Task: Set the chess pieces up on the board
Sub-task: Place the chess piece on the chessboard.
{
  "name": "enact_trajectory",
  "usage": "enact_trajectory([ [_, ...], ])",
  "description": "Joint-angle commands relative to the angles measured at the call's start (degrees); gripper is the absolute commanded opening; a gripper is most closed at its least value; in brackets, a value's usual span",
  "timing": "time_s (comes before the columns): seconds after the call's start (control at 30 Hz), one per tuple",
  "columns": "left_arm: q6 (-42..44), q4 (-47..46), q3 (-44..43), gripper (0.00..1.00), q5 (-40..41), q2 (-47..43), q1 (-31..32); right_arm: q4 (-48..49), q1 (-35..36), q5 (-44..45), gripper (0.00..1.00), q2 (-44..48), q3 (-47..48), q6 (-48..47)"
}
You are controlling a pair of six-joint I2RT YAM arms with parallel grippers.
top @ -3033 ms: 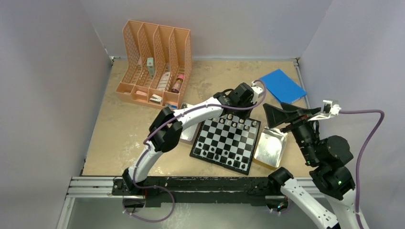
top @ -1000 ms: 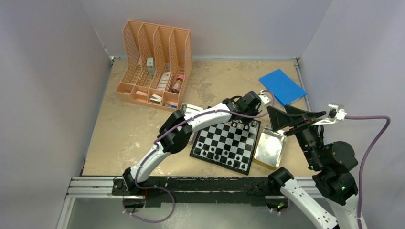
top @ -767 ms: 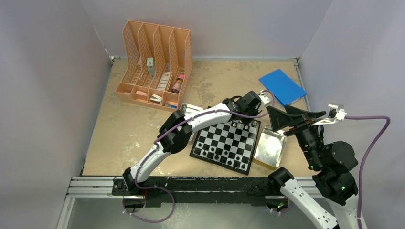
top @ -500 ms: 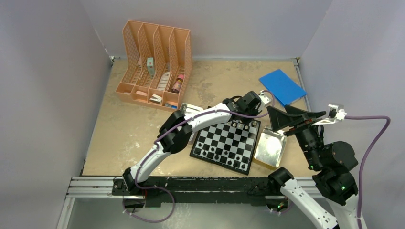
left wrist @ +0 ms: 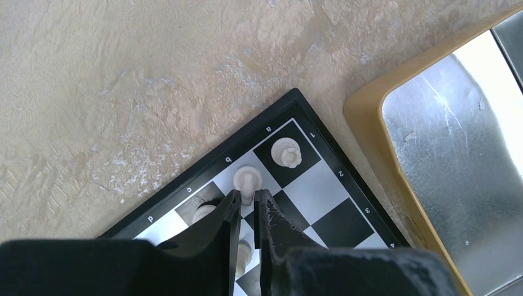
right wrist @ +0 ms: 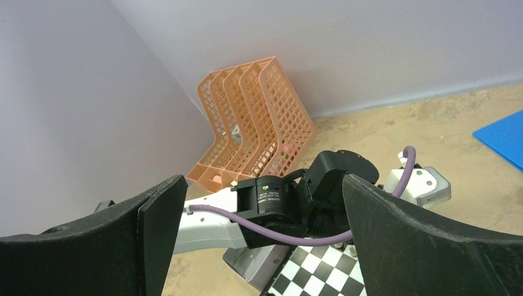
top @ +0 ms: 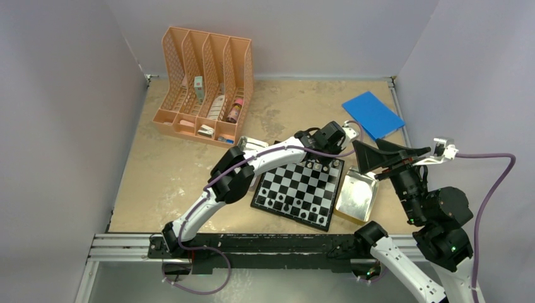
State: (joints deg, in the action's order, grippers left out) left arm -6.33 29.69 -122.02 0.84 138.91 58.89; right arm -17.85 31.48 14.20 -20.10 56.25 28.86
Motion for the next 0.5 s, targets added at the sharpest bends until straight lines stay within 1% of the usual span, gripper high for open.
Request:
enact_trajectory([
  [0.0, 0.96, -0.46, -1.82, 0.13, -0.49, -1.09, 0.65, 2.24, -0.02, 0.17, 0.99, -0.02, 0.89, -0.16],
  [0.47, 1.23, -0.08, -1.61, 0.13, 1.73, -1.22, 0.87, 2.16, -0.02, -0.05, 0.99, -0.15, 0.88, -0.25],
])
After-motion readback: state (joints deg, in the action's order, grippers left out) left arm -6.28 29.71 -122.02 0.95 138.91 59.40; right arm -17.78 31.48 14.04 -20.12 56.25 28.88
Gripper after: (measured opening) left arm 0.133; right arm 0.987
